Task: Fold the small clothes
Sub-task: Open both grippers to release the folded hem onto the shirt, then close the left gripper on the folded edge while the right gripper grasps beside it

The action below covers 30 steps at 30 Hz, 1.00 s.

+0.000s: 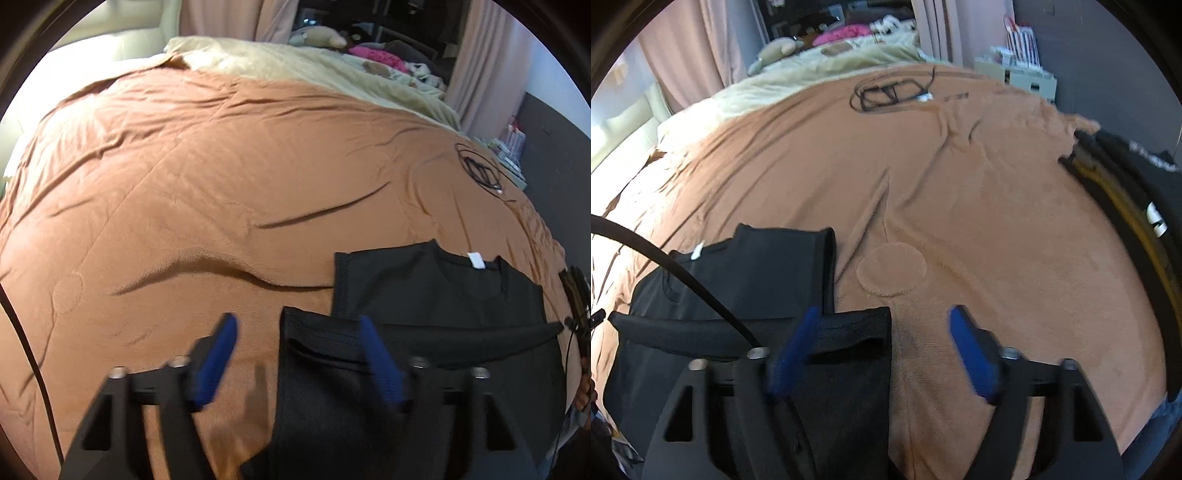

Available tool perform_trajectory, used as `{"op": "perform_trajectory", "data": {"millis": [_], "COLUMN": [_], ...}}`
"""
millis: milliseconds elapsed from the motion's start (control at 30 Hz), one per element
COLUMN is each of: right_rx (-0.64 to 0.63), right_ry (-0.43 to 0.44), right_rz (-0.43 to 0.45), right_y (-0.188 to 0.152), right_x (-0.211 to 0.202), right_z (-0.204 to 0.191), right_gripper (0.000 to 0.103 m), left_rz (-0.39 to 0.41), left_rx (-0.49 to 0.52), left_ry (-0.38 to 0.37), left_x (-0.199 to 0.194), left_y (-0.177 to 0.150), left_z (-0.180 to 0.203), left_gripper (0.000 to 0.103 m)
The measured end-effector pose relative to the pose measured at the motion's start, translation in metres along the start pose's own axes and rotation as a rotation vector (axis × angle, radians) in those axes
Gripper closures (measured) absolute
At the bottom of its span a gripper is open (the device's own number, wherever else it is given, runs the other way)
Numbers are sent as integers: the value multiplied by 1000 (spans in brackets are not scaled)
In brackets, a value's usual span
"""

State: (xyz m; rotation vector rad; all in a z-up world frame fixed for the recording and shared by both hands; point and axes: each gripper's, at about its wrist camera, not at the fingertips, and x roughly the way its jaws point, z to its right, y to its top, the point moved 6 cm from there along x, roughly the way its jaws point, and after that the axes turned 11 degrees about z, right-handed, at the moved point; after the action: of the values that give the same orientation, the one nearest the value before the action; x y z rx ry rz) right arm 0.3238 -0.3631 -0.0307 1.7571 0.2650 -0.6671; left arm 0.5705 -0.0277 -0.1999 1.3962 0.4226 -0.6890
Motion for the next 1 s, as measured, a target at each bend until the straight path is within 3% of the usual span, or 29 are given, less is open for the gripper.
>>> {"op": "perform_trajectory", "data": {"millis": [333,667,1000], "right_rx": [-123,-191,-245], "right_ry": [38,36,-8], "right_rz": [-93,-159,-216], "right_y": [-17,-25,-22], "right_x": [-12,-4,39], "right_z": [-1,-6,-10], "right_gripper": [29,29,29], "left_rz": [-122,-185,-257], "left_rx": [189,230,251], "left_ry": [-3,19,78], "left_x": [-7,5,42], "left_y": [-33,-45,-43], "left_z": [24,24,12], "left_gripper": [26,26,26]}}
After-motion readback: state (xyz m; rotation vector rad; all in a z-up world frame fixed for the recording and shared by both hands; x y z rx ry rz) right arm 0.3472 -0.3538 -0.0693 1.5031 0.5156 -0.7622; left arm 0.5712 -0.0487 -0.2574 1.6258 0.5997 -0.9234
